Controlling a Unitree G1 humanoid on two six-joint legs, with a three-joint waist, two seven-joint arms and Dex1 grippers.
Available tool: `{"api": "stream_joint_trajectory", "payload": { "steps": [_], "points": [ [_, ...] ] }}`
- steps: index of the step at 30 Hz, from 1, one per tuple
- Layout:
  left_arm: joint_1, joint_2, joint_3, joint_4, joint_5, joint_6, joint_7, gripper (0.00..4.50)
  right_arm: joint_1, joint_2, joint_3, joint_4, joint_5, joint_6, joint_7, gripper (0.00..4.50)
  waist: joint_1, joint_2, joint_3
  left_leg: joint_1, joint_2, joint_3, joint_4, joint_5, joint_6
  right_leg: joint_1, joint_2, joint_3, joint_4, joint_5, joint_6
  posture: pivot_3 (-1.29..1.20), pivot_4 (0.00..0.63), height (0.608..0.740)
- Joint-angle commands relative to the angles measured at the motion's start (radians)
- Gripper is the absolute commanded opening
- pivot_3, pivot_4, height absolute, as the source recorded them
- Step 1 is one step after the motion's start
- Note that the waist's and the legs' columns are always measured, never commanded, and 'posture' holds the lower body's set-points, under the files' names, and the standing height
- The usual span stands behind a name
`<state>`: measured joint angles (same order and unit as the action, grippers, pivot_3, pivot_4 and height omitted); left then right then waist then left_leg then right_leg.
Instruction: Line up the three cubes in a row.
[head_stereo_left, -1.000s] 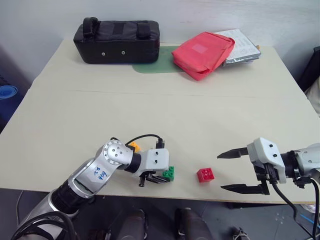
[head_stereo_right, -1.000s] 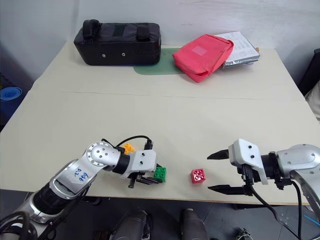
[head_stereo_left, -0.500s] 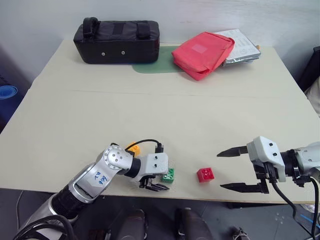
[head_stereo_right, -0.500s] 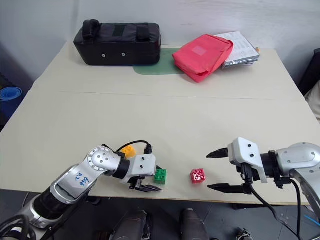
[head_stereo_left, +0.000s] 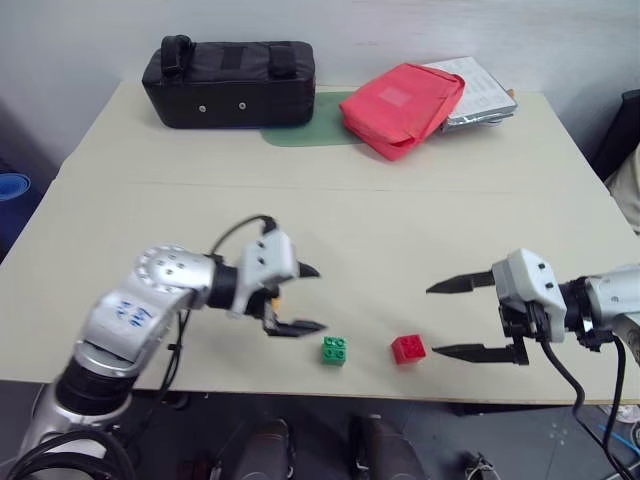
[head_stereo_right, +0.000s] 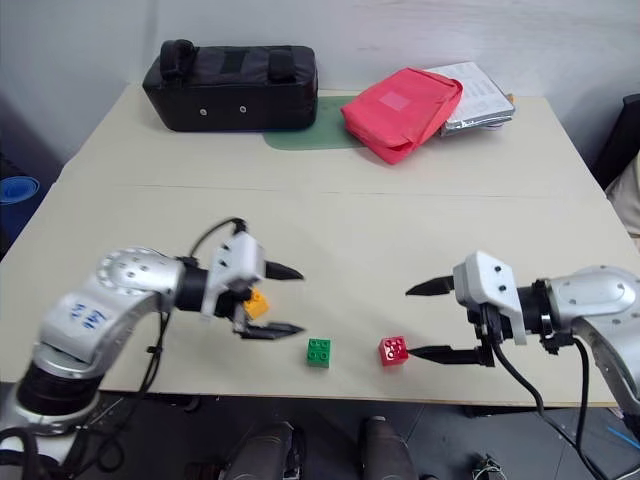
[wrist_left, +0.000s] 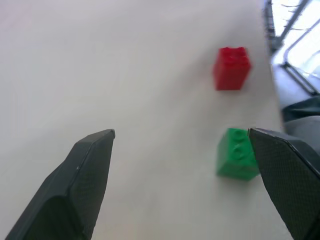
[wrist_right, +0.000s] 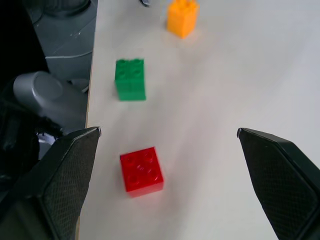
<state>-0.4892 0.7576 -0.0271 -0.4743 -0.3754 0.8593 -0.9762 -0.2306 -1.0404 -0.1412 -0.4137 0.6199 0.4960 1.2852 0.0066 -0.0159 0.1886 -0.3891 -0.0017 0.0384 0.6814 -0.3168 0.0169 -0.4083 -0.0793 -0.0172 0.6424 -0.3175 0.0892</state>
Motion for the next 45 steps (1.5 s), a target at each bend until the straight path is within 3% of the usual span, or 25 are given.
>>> {"api": "stream_joint_trajectory", "payload": {
  "steps": [1, 7, 12, 19, 25, 39, 45],
  "points": [
    [0.103, 0.039, 0.206, -0.016, -0.036, 0.03, 0.058, 4.48, -0.049, 0.021, -0.01, 0.004, 0.063, 0.037, -0.005, 4.5, -0.01, 0.0, 0.0, 0.0, 0.0, 0.0, -0.001, 0.0, 0.0, 0.0, 0.0, 0.0, 0.001, 0.0, 0.0, 0.0, 0.15, 0.74],
    [0.473, 0.075, 0.505, -0.038, -0.003, -0.073, 0.069, 4.48, -0.065, 0.032, 0.014, 0.005, 0.069, 0.042, 0.015, 4.5, -0.011, 0.0, 0.0, 0.0, 0.001, 0.0, -0.003, -0.001, 0.0, 0.0, -0.002, 0.0, -0.001, 0.0, 0.0, 0.0, 0.15, 0.74],
    [0.687, 0.078, 0.61, -0.148, -0.051, -0.112, 0.015, 4.48, -0.078, 0.035, 0.029, 0.027, 0.057, 0.033, 0.033, 4.5, -0.001, 0.0, 0.0, 0.0, 0.0, -0.002, -0.003, -0.003, 0.0, 0.001, -0.004, -0.001, -0.006, 0.0, -0.001, 0.0, 0.15, 0.74],
    [0.602, 0.048, 0.458, -0.157, -0.055, -0.046, 0.163, 4.48, -0.089, 0.037, 0.043, 0.017, 0.058, 0.044, 0.032, 4.5, 0.002, 0.0, 0.0, 0.001, -0.001, -0.002, -0.004, -0.004, 0.0, 0.002, -0.006, -0.001, -0.006, -0.001, -0.002, 0.0, 0.15, 0.74],
    [0.464, -0.032, 0.223, -0.108, -0.023, -0.045, 0.271, 4.48, -0.087, 0.03, 0.038, -0.016, 0.072, 0.06, 0.026, 4.5, -0.008, 0.0, 0.0, 0.001, -0.001, -0.002, -0.006, -0.003, 0.0, 0.001, -0.005, -0.002, -0.006, -0.001, -0.001, 0.0, 0.15, 0.74],
    [0.328, -0.138, -0.007, 0.026, 0.076, -0.107, 0.38, 4.48, -0.109, 0.054, 0.051, -0.051, 0.06, 0.066, -0.017, 4.5, -0.007, 0.0, 0.0, 0.001, -0.001, -0.001, -0.006, -0.003, -0.001, 0.001, -0.004, -0.001, -0.005, -0.001, -0.001, 0.0, 0.15, 0.74],
    [0.34, -0.125, -0.013, 0.025, 0.073, -0.139, 0.347, 2.67, -0.112, 0.055, 0.054, -0.049, 0.051, 0.06, -0.016, 4.5, -0.008, 0.0, 0.0, 0.001, -0.001, -0.001, -0.006, -0.003, -0.001, 0.001, -0.003, -0.001, -0.005, -0.001, -0.001, 0.0, 0.15, 0.74]
  ]
}}
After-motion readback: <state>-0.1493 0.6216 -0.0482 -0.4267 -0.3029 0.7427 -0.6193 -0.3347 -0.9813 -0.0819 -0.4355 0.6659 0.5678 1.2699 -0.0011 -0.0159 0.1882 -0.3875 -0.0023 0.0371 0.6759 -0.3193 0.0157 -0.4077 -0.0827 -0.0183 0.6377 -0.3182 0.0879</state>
